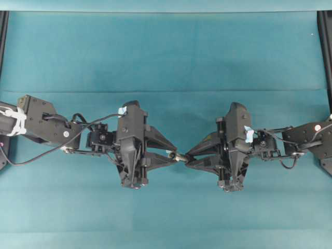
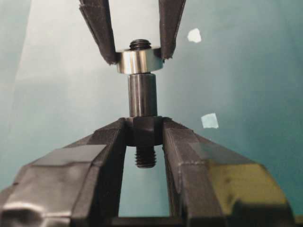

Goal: Insert the washer onto the shaft with both hands.
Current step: 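Push the washer onto the shaft down to its shoulder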

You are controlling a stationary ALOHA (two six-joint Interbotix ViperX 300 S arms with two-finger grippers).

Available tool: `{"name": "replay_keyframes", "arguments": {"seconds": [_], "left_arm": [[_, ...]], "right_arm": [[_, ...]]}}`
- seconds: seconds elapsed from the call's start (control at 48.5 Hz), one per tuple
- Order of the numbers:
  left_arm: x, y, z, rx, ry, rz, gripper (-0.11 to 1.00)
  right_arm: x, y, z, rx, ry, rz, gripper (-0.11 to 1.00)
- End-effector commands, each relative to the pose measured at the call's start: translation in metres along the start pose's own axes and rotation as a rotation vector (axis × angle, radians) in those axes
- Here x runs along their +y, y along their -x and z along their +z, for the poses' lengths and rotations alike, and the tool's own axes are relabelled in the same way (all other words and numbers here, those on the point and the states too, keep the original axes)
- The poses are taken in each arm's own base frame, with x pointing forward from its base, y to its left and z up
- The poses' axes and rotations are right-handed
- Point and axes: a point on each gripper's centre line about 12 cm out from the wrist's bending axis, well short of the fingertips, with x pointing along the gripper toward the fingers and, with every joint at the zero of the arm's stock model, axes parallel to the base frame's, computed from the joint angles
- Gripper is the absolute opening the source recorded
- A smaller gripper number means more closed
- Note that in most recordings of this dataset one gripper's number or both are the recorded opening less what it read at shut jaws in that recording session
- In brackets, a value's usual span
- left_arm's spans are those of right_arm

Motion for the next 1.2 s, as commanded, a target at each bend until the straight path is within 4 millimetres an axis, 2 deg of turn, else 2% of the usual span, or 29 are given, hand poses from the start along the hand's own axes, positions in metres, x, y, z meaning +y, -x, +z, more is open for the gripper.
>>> {"name": "replay_keyframes", "arguments": {"seconds": [0.0, 0.33, 0.701, 1.175], "left_arm": [[-0.003, -0.002, 0.011, -0.034, -0.003, -0.009, 0.36], [-0.003, -0.007, 0.010, -0.031, -0.004, -0.009, 0.36], [-0.014, -0.019, 0.008, -0.018, -0.016, -0.031, 0.36], [-0.016, -0.018, 0.000, 0.025, -0.020, -0.030, 0.36]], "right_arm": [[0.001, -0.002, 0.009, -0.033, -0.014, 0.006, 0.00], [0.003, -0.005, 0.013, -0.042, -0.014, 0.009, 0.00], [0.003, -0.006, 0.014, -0.047, -0.013, 0.010, 0.00], [0.003, -0.006, 0.014, -0.045, -0.013, 0.010, 0.00]]}}
